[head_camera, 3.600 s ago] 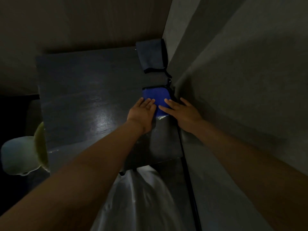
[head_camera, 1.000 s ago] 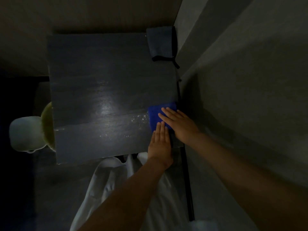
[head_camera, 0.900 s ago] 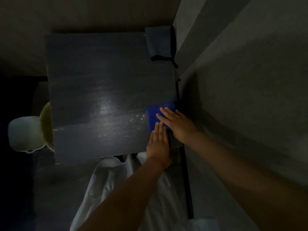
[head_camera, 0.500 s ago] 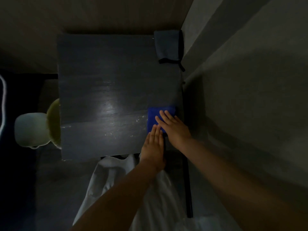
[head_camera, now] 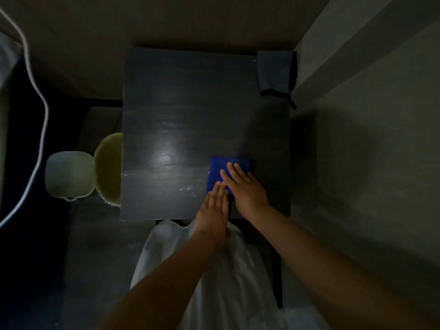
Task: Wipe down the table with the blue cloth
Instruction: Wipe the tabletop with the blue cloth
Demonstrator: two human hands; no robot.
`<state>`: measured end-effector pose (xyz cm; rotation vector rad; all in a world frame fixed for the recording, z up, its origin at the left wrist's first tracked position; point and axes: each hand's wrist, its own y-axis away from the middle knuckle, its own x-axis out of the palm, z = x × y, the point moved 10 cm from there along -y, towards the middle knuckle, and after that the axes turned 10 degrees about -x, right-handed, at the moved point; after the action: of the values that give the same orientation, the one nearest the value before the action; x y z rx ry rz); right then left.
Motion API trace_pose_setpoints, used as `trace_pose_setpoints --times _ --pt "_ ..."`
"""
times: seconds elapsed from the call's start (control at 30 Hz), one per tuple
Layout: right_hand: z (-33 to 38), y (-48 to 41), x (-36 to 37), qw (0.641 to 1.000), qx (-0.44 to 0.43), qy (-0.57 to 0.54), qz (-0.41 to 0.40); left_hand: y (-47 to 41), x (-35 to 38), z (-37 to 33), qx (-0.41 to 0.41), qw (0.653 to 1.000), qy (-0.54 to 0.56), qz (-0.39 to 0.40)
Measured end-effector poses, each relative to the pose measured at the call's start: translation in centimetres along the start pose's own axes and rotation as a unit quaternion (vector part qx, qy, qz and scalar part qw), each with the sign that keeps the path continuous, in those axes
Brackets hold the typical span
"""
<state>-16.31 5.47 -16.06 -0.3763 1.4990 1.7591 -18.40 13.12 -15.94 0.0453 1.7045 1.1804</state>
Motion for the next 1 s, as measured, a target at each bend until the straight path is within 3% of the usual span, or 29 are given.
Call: trace_pose_setpoints --times 0.63,1.0 --pt "5.2 -2.3 -0.7 1.0 -0.006 -0.027 0.005 0.9 0.2 6.5 0.031 0.999 0.013 -0.023" --pt "10.3 -4.9 -0.8 0.999 -0.03 -0.011 0.006 2.0 1.1 11.7 0.001 0.999 0.037 -0.04"
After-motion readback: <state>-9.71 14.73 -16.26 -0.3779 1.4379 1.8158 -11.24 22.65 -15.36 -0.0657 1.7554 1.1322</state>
